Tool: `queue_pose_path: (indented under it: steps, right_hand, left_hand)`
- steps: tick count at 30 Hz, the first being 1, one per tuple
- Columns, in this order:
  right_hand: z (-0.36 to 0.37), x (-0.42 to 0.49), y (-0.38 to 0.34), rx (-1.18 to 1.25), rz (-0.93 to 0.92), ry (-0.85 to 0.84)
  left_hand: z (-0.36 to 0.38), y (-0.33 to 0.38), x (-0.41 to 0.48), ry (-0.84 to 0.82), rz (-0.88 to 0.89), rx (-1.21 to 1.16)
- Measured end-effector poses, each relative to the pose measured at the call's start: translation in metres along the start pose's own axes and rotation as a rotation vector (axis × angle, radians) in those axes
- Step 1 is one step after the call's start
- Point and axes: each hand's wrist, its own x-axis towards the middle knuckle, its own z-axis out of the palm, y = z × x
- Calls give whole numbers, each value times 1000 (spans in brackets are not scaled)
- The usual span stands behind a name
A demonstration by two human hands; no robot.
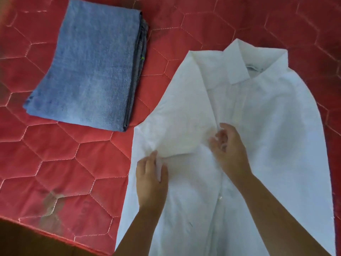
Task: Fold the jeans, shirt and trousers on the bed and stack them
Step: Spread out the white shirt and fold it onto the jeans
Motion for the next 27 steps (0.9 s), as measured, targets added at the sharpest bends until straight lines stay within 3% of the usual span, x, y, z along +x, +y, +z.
queue_pose_path:
  steps: [3,10,13,19,27]
  right_hand:
    - [5,-44,12,78,190,41]
    - [13,-106,20,-35,294,71]
    - [10,-129,24,-65,344,7]
    - [13,-180,34,114,365,-116]
    - [13,-241,51,343,451,-284]
  left_hand:
    - [-2,1,-18,-118,31,-1]
    - [-9,-4,-50,-410,104,161]
    - [-11,-7,-70,-355,59,252]
    - [-13,-24,-120,-316,-33,226]
    - [-27,-29,-179,-284,-307,-267]
